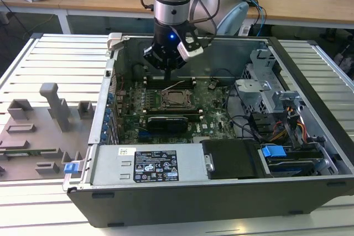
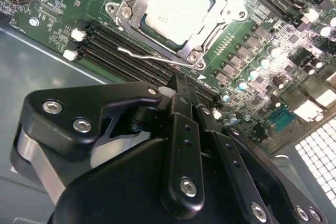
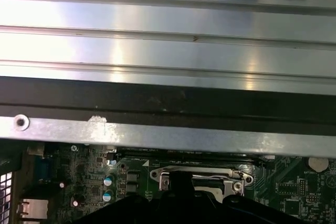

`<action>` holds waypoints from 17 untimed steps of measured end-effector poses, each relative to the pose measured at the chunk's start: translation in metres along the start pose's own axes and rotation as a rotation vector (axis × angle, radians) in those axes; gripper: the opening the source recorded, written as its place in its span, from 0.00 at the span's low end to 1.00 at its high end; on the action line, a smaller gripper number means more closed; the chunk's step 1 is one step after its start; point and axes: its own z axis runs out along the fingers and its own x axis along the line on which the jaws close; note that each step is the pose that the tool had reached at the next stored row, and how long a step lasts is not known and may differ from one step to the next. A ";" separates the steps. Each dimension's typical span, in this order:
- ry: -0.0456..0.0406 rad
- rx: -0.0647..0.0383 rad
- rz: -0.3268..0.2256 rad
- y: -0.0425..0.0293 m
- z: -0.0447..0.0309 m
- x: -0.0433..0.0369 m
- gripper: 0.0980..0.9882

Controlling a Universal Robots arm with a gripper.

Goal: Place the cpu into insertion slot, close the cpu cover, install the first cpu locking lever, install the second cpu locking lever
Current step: 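Install the first cpu locking lever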

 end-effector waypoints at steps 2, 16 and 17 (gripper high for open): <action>0.0001 0.000 0.000 -0.0001 0.0028 0.0000 0.01; 0.0028 -0.002 0.000 0.0027 0.0223 -0.0038 0.01; 0.0037 -0.002 0.000 0.0032 0.0232 -0.0056 0.01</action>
